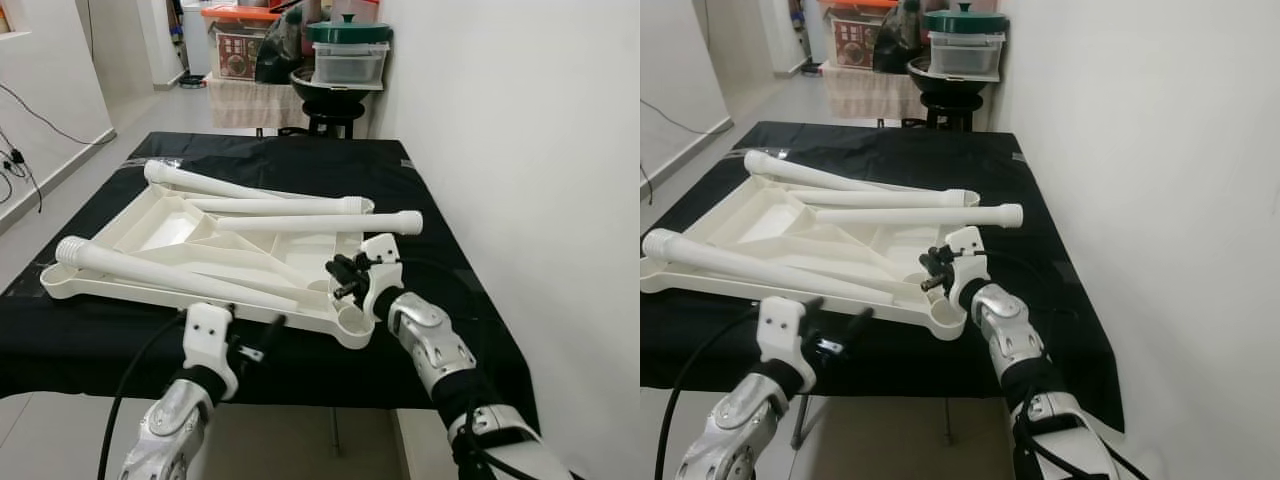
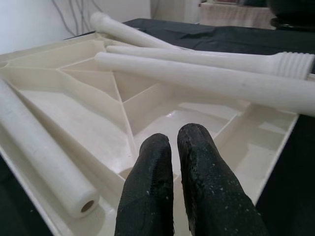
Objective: Building children table
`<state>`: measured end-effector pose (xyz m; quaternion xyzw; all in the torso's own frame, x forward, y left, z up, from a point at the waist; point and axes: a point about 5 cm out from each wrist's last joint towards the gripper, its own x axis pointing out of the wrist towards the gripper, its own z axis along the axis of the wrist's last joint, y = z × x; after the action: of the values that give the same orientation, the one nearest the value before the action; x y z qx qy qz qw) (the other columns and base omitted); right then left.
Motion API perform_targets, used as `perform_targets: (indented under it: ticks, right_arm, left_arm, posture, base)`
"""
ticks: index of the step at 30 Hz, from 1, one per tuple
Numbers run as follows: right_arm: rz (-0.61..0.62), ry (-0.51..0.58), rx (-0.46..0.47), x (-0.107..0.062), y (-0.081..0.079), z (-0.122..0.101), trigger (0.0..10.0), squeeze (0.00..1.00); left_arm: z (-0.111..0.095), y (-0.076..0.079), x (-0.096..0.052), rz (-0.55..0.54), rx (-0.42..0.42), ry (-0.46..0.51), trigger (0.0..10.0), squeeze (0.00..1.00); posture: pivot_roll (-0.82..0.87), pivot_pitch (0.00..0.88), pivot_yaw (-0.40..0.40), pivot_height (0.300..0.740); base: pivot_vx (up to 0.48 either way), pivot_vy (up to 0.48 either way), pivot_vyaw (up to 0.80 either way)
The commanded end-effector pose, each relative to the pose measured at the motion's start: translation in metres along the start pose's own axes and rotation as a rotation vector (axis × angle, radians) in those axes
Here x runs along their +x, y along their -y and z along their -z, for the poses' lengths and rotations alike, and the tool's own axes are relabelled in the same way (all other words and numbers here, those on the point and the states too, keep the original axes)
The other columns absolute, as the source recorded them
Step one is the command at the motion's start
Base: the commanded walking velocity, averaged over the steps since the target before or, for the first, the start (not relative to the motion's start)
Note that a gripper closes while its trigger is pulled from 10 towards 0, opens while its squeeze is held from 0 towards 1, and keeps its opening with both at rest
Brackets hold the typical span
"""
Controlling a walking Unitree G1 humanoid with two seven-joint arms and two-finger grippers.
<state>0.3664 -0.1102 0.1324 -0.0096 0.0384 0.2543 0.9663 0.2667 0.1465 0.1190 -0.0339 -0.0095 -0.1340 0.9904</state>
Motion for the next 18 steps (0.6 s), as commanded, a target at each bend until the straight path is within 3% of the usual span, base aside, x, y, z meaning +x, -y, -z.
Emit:
perform_targets:
  ticks: [1, 3, 7, 13, 18]
  right_arm:
    - [0.01, 0.043, 0.005, -0.001, -0.001, -0.004, 10.0, 0.0]
    - [0.014, 0.063, 0.009, -0.002, -0.002, -0.004, 10.0, 0.0]
    - [0.048, 0.072, -0.006, -0.006, -0.007, 0.001, 10.0, 0.0]
    - [0.073, 0.102, 0.012, -0.008, -0.004, -0.001, 10.0, 0.0]
    - [0.111, 0.06, -0.075, -0.009, 0.003, 0.0, 10.0, 0.0]
  left_arm:
    - [0.004, 0.001, -0.001, 0.009, -0.01, -0.021, 10.0, 0.0]
    - [0.003, 0.002, -0.001, 0.024, -0.029, -0.013, 10.0, 0.0]
    - [-0.002, 0.007, 0.002, 0.049, -0.059, 0.005, 10.0, 0.0]
    - [-0.005, 0.011, 0.004, 0.065, -0.066, 0.014, 10.0, 0.0]
    - [-0.007, 0.016, 0.007, 0.088, -0.075, 0.021, 10.0, 0.0]
  posture:
    - [0.03, 0.0, -0.061, 0.74]
    - [0.02, 0.0, -0.057, 0.74]
    - [0.02, 0.0, -0.049, 0.74]
    - [0.01, 0.0, -0.044, 0.74]
    - [0.01, 0.0, -0.042, 0.74]
  base:
    - [0.0, 0.0, 0.0]
    - [0.0, 0.0, 0.0]
    - [0.406, 0.0, 0.8]
    - [0.421, 0.0, 0.13]
    - [0.431, 0.0, 0.33]
